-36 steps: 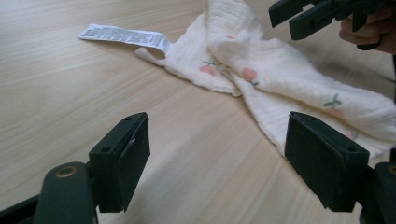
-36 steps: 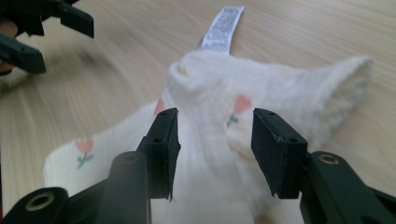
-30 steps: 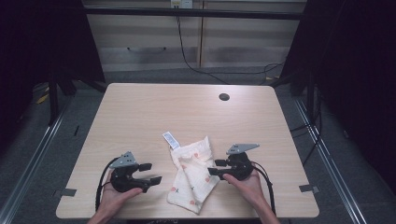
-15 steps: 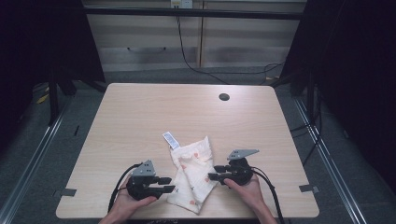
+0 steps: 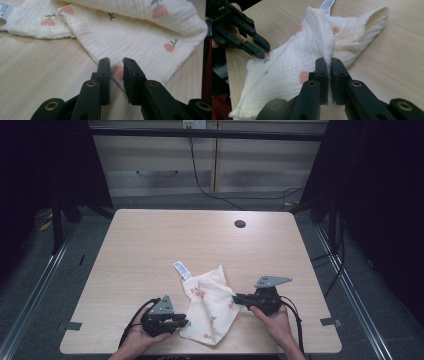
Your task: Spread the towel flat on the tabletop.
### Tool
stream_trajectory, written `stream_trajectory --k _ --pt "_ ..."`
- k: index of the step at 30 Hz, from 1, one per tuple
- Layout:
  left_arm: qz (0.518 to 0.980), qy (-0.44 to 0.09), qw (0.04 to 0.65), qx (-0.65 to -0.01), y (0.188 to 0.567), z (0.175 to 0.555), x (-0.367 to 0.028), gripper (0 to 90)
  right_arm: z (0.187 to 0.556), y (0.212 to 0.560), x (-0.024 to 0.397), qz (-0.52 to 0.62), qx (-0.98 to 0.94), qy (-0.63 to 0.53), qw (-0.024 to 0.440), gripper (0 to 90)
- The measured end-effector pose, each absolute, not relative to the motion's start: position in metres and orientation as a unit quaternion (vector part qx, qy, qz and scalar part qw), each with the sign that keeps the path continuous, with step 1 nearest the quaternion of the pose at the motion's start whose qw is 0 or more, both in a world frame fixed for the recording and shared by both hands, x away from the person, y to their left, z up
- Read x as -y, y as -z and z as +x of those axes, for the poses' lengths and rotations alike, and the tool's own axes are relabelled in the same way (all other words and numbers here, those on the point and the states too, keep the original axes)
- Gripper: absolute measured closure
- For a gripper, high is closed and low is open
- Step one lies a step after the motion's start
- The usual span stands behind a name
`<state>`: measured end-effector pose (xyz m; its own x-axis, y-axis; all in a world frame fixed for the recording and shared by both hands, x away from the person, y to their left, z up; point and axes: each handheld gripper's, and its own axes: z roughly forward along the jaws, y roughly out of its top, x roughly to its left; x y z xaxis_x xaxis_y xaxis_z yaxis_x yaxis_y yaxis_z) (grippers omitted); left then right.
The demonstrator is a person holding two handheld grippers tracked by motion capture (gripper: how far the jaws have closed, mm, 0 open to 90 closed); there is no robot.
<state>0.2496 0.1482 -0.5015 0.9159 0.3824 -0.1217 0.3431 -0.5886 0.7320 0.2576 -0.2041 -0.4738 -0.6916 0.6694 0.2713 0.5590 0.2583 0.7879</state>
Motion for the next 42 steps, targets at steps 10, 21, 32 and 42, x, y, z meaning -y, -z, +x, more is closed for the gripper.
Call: stream_trajectory --k 10,21,32,42 --pt "0.890 -0.028 0.406 -0.205 0.502 0.250 -0.148 75.6 0.232 0.473 0.251 0.428 -0.771 -0.464 0.086 86.0" --pt "0.875 0.000 0.441 -0.201 0.493 0.247 -0.154 64.0 0.240 0.472 0.237 0.418 -0.774 -0.470 0.075 87.2" --pt "0.899 0.029 0.415 -0.134 0.501 0.235 -0.139 54.7 0.248 0.473 0.231 0.419 -0.773 -0.471 0.071 87.2" --pt "0.903 -0.009 0.414 -0.112 0.502 0.228 -0.139 59.2 0.247 0.472 0.232 0.419 -0.772 -0.472 0.071 87.0"
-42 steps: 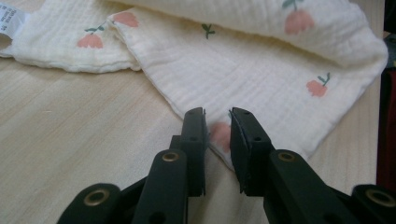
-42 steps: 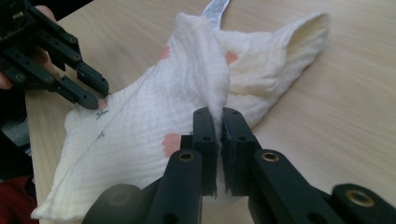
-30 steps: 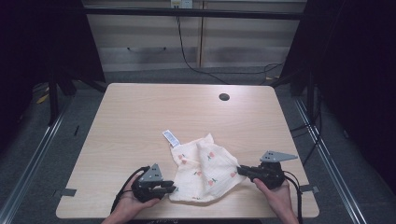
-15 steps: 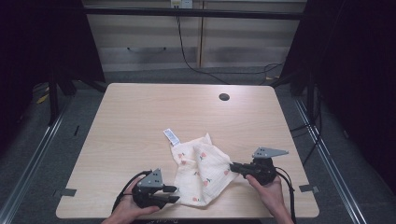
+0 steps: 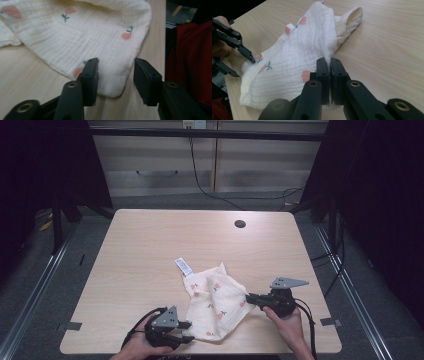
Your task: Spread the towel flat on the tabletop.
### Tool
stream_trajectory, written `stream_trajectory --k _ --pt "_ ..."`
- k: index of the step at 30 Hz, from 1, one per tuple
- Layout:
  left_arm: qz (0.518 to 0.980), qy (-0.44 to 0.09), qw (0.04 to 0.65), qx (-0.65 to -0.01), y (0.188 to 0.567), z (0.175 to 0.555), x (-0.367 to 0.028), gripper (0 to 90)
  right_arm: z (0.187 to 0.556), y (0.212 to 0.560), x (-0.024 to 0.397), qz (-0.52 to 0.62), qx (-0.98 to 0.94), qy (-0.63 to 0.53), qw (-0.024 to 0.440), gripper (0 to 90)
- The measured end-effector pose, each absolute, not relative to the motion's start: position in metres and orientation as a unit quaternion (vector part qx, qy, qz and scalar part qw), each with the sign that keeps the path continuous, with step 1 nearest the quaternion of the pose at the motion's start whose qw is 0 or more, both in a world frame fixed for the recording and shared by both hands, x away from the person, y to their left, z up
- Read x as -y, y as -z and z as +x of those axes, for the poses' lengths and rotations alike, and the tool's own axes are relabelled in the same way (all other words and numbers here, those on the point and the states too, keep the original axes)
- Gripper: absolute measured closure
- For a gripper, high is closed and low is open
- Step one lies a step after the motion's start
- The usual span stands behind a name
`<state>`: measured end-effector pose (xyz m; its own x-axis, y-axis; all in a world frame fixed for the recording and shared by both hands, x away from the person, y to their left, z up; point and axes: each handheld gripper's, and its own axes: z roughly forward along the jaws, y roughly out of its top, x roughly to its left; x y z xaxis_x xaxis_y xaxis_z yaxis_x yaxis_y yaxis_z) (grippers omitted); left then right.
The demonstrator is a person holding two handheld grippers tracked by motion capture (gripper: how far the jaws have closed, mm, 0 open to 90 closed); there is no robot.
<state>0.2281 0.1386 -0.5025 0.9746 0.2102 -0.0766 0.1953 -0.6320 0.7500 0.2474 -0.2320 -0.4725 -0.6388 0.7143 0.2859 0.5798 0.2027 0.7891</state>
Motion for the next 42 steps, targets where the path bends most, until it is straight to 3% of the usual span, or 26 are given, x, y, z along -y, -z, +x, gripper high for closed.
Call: stream_trajectory --k 1,6,12,17,25,33,42 --pt "0.905 -0.024 0.411 -0.107 0.502 0.227 -0.139 68.6 0.248 0.473 0.231 0.419 -0.772 -0.473 0.070 87.0" --pt "0.905 -0.021 0.408 -0.121 0.502 0.231 -0.140 86.2 0.248 0.472 0.230 0.417 -0.773 -0.473 0.070 87.2" --pt "0.865 0.004 0.467 -0.183 0.488 0.245 -0.159 87.1 0.247 0.465 0.231 0.412 -0.772 -0.479 0.073 87.6" --pt "0.845 -0.010 0.491 -0.209 0.474 0.255 -0.171 87.3 0.251 0.450 0.232 0.408 -0.763 -0.494 0.083 87.7" --pt "0.812 -0.048 0.537 -0.222 0.430 0.279 -0.183 87.4 0.269 0.401 0.230 0.385 -0.764 -0.503 0.121 88.2" --pt "0.772 -0.093 0.582 -0.240 0.360 0.317 -0.190 87.4 0.295 0.336 0.228 0.375 -0.752 -0.517 0.164 88.4" --pt "0.758 -0.141 0.579 -0.265 0.311 0.358 -0.195 87.4 0.325 0.287 0.230 0.379 -0.737 -0.530 0.179 88.4"
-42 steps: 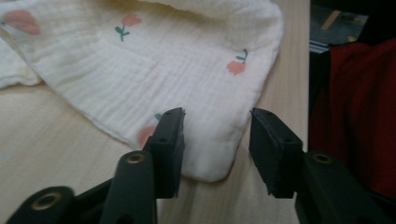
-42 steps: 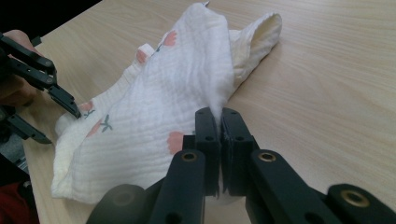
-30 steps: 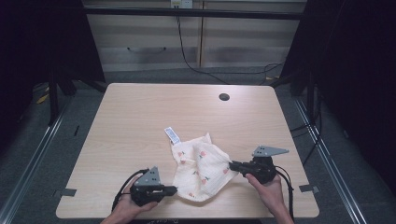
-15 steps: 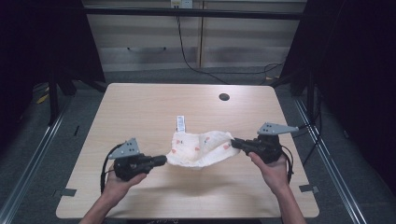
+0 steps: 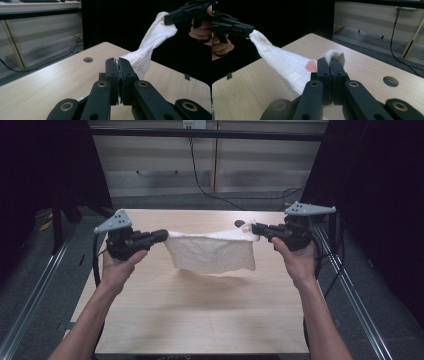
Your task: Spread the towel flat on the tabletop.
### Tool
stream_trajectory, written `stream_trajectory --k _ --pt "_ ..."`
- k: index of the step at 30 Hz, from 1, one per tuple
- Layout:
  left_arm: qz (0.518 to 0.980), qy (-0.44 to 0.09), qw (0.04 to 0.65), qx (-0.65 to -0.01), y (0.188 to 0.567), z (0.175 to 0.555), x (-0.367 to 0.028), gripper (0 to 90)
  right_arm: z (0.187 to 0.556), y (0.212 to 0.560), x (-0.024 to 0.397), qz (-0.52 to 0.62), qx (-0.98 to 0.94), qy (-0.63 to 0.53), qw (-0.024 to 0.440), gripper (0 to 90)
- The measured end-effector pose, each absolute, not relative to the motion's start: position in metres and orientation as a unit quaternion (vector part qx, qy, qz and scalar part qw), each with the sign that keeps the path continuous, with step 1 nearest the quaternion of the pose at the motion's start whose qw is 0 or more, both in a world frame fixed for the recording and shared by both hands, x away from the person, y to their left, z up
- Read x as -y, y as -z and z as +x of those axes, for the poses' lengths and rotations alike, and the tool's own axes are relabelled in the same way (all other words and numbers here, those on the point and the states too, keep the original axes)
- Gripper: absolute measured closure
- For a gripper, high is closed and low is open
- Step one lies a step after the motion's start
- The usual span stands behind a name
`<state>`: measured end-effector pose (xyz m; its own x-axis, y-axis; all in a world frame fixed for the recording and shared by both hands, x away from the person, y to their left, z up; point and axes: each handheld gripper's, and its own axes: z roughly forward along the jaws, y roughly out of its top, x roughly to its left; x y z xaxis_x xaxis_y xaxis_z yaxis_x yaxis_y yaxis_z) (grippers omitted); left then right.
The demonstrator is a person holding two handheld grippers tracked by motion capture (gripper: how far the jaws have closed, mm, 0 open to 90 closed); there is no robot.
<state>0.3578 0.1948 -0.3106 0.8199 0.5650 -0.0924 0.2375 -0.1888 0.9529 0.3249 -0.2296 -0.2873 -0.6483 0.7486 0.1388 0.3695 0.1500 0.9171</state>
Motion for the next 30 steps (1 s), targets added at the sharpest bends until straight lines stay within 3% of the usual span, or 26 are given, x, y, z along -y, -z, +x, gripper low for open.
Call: stream_trajectory --k 10,14,23,30 --pt "0.726 -0.161 0.600 -0.295 0.273 0.407 -0.193 87.4 0.377 0.254 0.226 0.404 -0.723 -0.526 0.193 88.4" --pt "0.725 -0.158 0.605 -0.288 0.272 0.405 -0.191 87.4 0.381 0.255 0.227 0.408 -0.714 -0.535 0.193 88.4" --pt "0.735 -0.111 0.592 -0.310 0.344 0.389 -0.193 87.4 0.363 0.321 0.228 0.419 -0.727 -0.521 0.157 88.4" --pt "0.738 -0.087 0.597 -0.304 0.368 0.369 -0.193 87.3 0.350 0.357 0.234 0.428 -0.732 -0.513 0.136 88.4"
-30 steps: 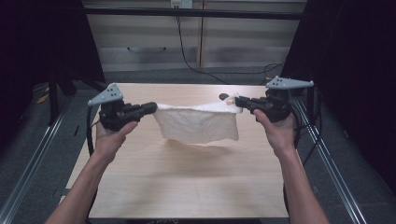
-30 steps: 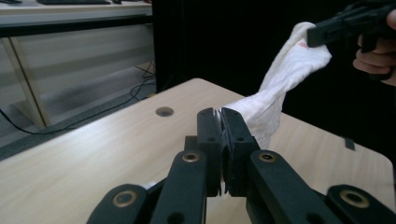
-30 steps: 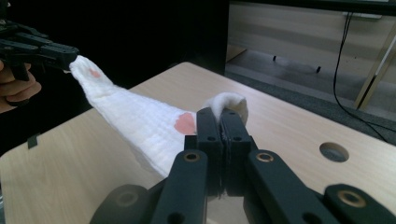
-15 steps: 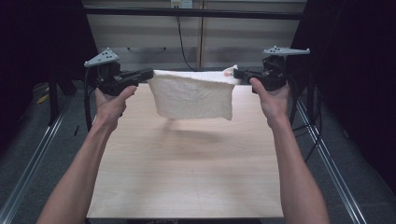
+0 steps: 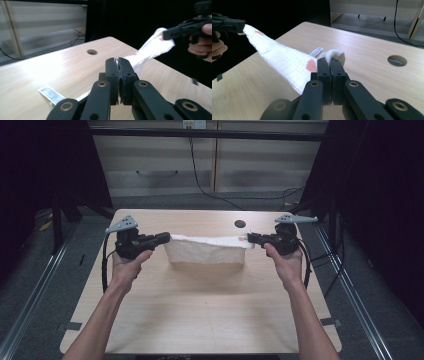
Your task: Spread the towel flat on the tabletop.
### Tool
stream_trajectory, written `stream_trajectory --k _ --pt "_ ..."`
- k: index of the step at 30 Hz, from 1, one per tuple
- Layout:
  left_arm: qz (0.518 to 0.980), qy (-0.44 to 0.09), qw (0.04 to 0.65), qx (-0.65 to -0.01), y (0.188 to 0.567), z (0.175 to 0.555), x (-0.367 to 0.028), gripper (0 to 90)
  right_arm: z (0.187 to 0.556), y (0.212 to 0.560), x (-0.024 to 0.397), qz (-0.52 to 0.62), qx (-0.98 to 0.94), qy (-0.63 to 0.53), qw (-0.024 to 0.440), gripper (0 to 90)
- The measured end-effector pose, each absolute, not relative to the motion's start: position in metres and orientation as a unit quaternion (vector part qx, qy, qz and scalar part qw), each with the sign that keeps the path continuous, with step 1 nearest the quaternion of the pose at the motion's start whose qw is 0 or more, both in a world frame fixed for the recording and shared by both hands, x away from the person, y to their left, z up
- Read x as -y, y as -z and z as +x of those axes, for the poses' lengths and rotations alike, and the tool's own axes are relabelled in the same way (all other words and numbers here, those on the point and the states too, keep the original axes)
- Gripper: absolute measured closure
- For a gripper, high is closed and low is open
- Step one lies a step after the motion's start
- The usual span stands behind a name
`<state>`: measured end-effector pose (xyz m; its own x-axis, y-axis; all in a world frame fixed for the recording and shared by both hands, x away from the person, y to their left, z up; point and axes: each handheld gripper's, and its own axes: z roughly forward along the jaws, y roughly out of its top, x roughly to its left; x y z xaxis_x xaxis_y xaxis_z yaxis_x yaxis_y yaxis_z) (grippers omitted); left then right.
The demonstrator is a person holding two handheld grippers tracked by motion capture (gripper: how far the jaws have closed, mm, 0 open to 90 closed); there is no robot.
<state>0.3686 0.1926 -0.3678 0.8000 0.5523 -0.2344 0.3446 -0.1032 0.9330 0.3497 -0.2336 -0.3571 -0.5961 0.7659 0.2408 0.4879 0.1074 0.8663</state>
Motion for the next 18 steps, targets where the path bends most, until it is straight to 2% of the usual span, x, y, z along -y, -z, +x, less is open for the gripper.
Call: stream_trajectory --k 8,13,18 --pt "0.746 -0.067 0.594 -0.295 0.387 0.342 -0.189 87.3 0.328 0.379 0.238 0.428 -0.736 -0.508 0.130 88.4" --pt "0.770 -0.062 0.568 -0.284 0.404 0.329 -0.183 87.3 0.318 0.394 0.244 0.433 -0.742 -0.496 0.128 88.4" --pt "0.778 -0.036 0.558 -0.286 0.421 0.316 -0.186 87.2 0.300 0.411 0.246 0.428 -0.753 -0.485 0.120 88.4"
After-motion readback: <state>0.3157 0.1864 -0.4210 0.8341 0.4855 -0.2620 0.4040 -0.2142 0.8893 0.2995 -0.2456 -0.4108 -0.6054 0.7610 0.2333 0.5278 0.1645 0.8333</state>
